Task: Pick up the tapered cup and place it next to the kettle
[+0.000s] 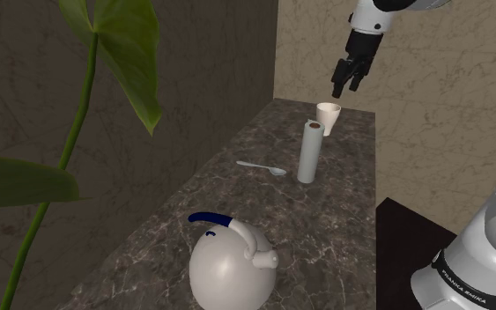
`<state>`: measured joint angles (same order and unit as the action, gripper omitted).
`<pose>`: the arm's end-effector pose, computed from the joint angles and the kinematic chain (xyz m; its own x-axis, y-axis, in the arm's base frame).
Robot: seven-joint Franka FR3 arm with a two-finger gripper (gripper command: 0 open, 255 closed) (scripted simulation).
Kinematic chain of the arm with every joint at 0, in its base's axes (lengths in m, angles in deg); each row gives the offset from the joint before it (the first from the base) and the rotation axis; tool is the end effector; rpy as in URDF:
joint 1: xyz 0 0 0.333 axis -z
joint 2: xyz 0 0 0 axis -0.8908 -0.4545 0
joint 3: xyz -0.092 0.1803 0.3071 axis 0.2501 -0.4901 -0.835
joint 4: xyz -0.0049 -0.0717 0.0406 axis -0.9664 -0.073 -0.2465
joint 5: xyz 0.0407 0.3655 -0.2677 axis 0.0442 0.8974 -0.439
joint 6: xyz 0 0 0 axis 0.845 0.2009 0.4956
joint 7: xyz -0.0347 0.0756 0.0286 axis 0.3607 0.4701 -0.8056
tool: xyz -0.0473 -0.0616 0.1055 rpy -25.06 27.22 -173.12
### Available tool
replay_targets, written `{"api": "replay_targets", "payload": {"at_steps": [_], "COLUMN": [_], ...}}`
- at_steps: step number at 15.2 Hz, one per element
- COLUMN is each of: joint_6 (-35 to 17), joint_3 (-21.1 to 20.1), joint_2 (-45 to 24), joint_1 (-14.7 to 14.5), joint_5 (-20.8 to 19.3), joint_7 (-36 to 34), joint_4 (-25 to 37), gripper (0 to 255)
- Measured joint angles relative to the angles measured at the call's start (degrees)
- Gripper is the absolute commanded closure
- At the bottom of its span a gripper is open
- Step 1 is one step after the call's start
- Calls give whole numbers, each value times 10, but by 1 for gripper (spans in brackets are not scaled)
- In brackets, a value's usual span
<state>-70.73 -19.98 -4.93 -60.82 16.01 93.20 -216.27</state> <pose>0.4496 -0.0787 0.5673 0.9920 0.0279 0.1228 0.0291 -0.9995 -0.0086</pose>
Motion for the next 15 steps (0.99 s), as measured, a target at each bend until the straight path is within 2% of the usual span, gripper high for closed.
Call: {"api": "replay_targets", "payload": {"at_steps": [7,15], "joint_6": [-80,-143], "joint_3": [33,67], "joint_2": [-119,-276], "joint_1": [13,32], "joint_5": [-21,-22], "joint_7": [48,109], "joint_4": [37,131], "gripper": [0,0]}}
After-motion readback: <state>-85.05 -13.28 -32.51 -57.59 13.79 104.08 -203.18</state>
